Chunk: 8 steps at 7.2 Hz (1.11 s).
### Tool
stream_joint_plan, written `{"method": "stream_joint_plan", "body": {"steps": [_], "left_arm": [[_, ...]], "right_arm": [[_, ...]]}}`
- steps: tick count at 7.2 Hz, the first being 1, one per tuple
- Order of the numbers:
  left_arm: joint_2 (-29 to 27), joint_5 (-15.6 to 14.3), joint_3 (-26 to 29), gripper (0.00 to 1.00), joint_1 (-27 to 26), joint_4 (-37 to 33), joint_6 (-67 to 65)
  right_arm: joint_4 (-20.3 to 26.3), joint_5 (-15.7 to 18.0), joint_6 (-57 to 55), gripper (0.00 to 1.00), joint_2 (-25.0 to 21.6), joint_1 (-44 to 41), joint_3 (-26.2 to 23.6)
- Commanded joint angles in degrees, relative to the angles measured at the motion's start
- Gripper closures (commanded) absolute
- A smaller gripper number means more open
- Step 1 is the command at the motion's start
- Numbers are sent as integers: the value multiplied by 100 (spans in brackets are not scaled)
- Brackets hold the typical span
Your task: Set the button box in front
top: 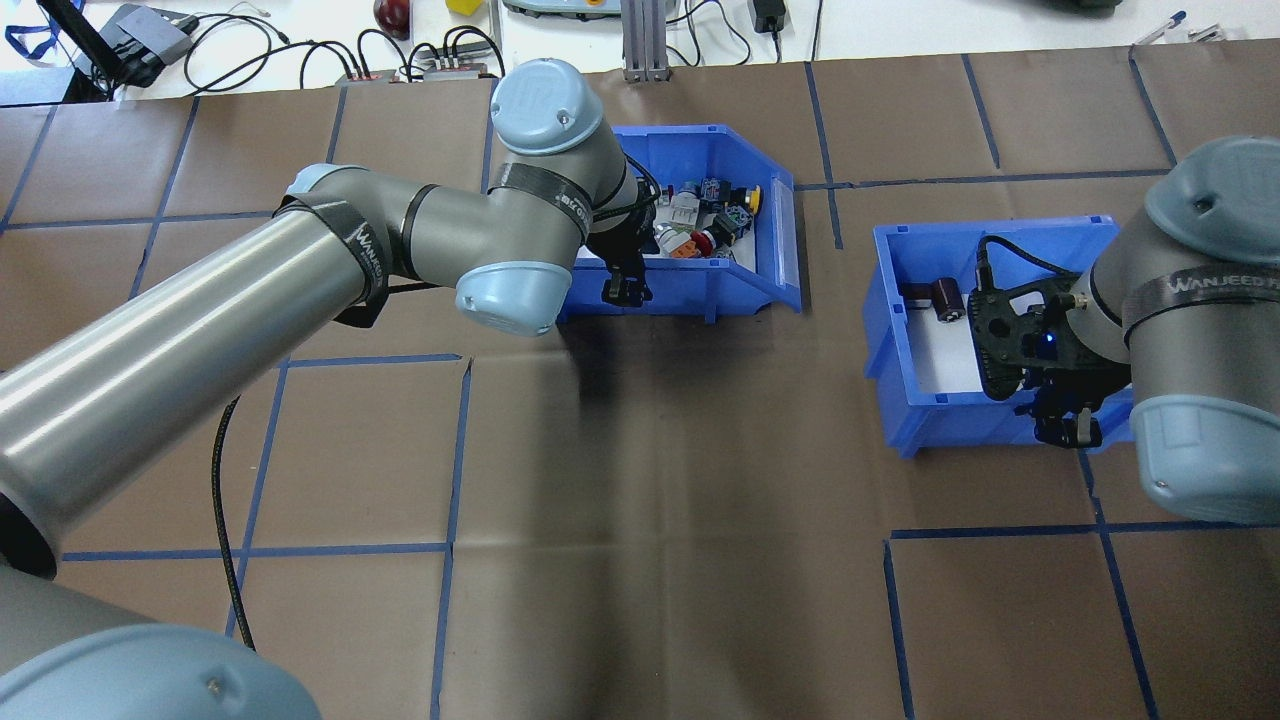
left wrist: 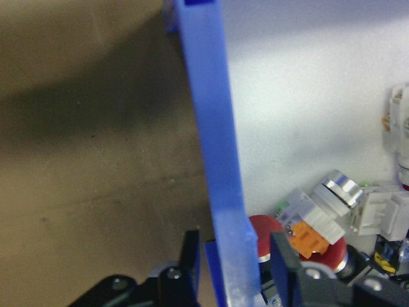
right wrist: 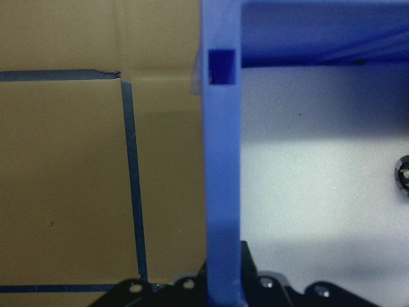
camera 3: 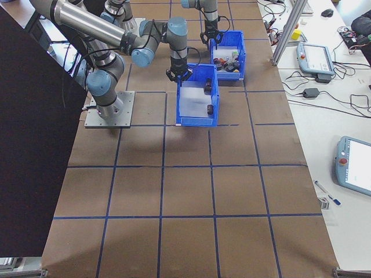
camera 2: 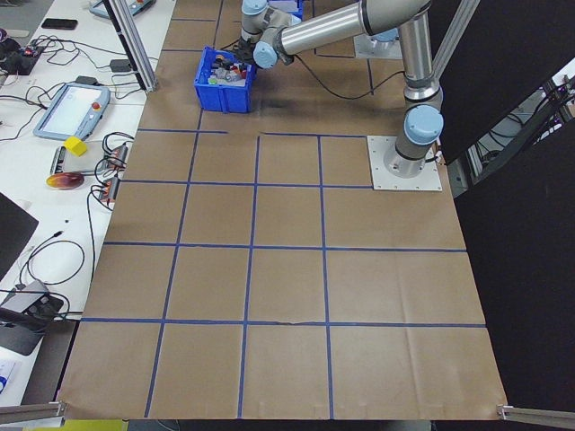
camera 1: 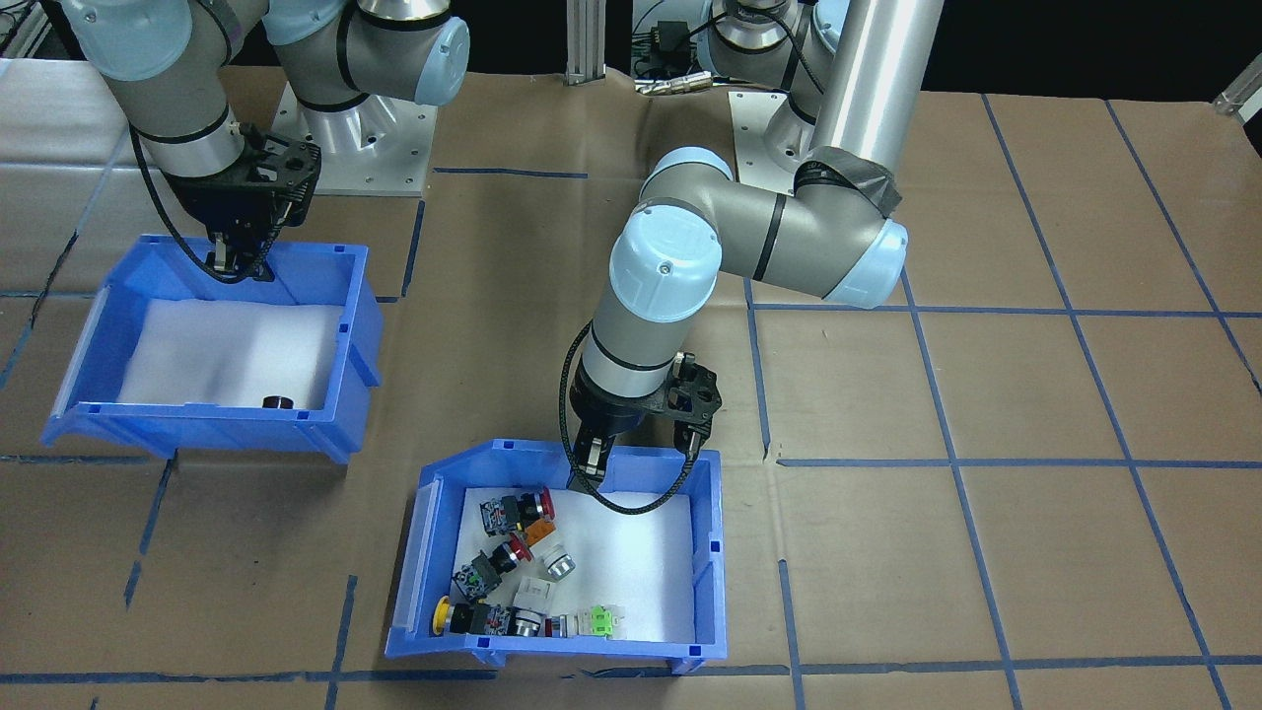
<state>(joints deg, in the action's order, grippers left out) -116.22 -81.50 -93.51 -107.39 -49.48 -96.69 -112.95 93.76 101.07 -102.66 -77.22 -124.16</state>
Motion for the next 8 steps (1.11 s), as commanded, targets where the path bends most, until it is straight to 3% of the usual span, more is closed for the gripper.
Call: {"method": "stream_joint_plan", "body": {"steps": [1, 3, 4, 8], "left_arm": [[247, 20, 157, 1, 33, -629, 115], [826, 11, 316, 1, 95, -1848, 2072], [1133, 11, 290, 1, 226, -2124, 3180], [2363, 11, 177, 1, 1376, -3339, 8863]], "right_arm": [[272, -24, -313, 95, -584, -38, -299], [291, -216, -377, 95, -1017, -152, -783], [291, -244, -534, 94, -1149, -353, -924], [73, -218, -2113, 94, -1133, -1889, -917]]}}
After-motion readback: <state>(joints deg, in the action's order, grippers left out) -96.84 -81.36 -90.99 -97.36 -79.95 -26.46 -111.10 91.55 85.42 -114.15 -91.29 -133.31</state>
